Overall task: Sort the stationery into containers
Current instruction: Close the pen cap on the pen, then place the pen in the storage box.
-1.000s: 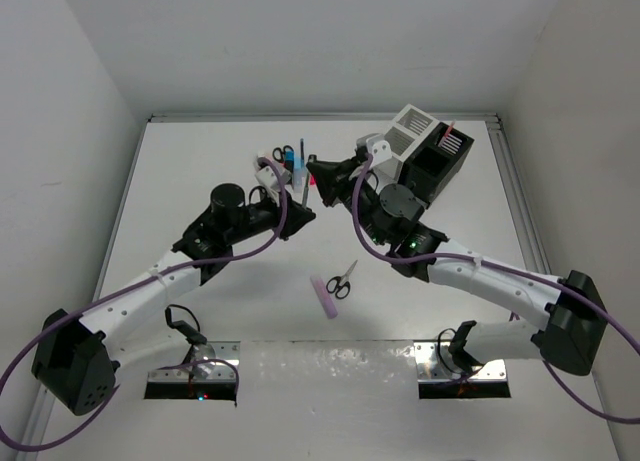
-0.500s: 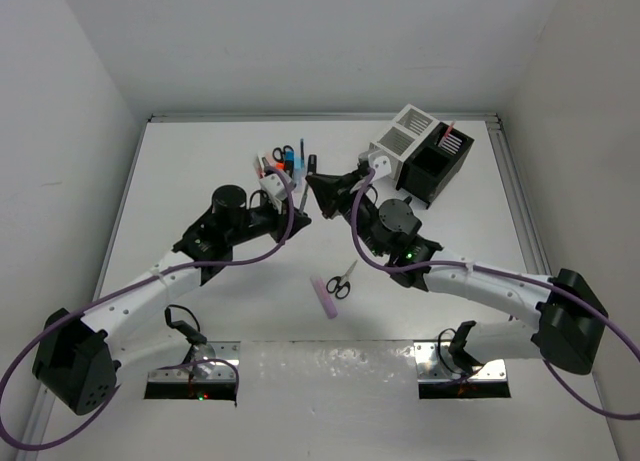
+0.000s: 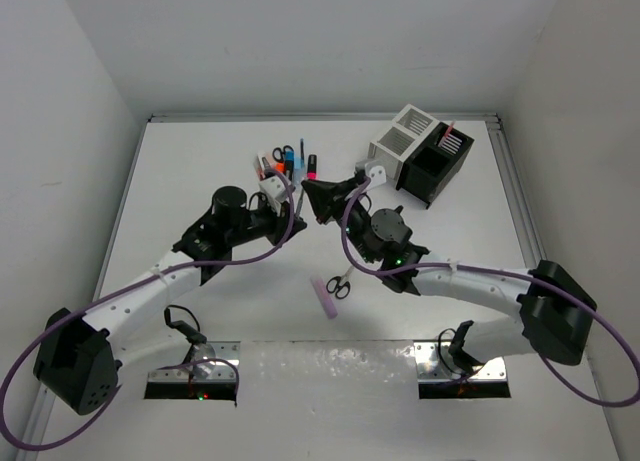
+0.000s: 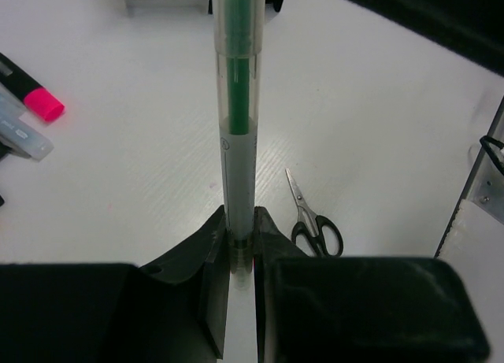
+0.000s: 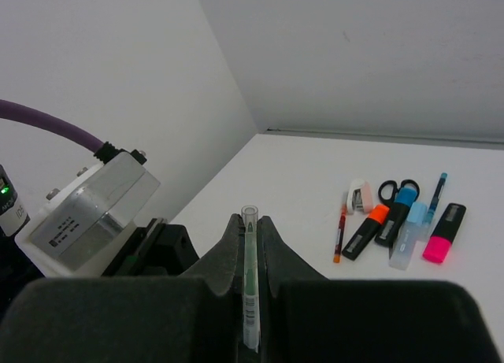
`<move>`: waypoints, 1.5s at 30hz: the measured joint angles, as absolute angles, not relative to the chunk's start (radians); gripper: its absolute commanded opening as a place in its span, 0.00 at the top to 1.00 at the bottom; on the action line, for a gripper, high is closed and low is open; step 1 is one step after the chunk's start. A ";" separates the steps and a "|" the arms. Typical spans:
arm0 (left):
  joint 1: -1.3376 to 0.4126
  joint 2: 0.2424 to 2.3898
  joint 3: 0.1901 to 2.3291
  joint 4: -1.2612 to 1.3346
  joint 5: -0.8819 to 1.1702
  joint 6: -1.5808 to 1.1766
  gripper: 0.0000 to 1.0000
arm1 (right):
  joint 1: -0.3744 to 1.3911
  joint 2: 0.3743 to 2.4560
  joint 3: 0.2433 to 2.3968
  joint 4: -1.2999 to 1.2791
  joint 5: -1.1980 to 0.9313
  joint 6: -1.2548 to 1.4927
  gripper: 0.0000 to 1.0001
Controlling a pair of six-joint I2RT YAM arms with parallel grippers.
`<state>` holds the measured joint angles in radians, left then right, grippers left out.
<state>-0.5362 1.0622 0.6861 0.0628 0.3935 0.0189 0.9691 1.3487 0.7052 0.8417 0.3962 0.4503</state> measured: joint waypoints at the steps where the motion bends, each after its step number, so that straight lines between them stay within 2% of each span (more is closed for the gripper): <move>1: -0.534 1.065 0.686 0.056 0.393 0.019 1.00 | 0.974 1.364 0.705 0.859 0.405 0.450 1.00; 12: -0.528 1.069 0.673 -0.016 0.385 0.018 1.00 | 1.015 1.402 0.727 0.828 0.420 0.440 1.00; 14: -0.529 1.068 0.673 -0.012 0.385 0.018 1.00 | 1.018 1.385 0.756 0.769 0.419 0.428 0.95; 15: -0.532 1.067 0.673 -0.007 0.384 0.018 1.00 | 1.019 1.380 0.774 0.734 0.417 0.420 0.86; 19: -0.538 1.045 0.680 0.118 0.369 0.019 1.00 | 1.036 1.349 0.817 0.522 0.385 0.394 0.73; 22: -0.533 1.006 0.683 0.144 0.354 0.022 1.00 | 1.007 1.317 0.819 0.421 0.388 0.388 0.68; 29: -0.536 0.992 0.717 0.302 0.353 0.018 1.00 | 0.998 1.197 0.823 0.183 0.273 0.355 0.67; 34: -0.536 0.982 0.720 0.339 0.361 0.018 1.00 | 0.993 1.171 0.912 0.065 0.254 0.268 0.63; 45: -0.537 0.982 0.722 0.318 0.419 0.018 1.00 | 0.984 1.202 1.167 0.058 0.177 0.104 0.59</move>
